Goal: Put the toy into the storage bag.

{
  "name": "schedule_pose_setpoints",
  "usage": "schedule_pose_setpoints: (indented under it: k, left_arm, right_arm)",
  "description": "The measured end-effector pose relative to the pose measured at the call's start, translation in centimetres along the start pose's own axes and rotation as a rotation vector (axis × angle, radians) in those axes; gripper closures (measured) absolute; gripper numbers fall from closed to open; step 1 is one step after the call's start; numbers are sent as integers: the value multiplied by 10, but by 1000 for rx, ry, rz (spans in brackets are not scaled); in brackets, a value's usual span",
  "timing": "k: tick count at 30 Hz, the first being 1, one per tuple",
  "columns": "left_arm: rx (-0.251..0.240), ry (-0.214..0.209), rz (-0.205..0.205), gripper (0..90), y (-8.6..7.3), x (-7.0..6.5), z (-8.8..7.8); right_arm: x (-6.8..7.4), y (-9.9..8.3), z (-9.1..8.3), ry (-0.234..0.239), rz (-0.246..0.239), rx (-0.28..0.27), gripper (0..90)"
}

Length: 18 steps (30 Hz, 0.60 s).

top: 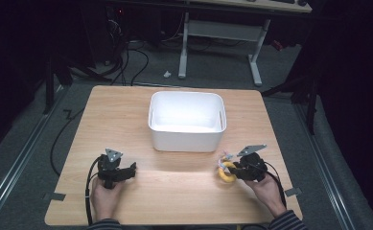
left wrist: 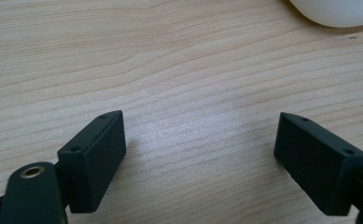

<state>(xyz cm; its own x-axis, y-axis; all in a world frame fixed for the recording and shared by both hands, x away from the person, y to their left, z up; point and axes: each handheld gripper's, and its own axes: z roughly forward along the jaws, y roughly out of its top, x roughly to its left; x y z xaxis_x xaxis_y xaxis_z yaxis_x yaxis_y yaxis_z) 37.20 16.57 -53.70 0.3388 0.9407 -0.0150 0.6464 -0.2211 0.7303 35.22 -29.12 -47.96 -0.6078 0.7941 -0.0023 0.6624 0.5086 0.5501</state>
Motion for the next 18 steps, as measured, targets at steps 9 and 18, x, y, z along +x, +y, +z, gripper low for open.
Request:
schedule_pose_setpoints:
  k: [9, 18]
  left_arm:
    - [0, 0, 0, 169, 0, 0, 0]
    - [0, 0, 0, 170, 0, 0, 0]
  right_arm:
    - [-9, -4, -15, -14, 16, -27, 683]
    - [-16, -6, -32, -30, 13, -47, 684]
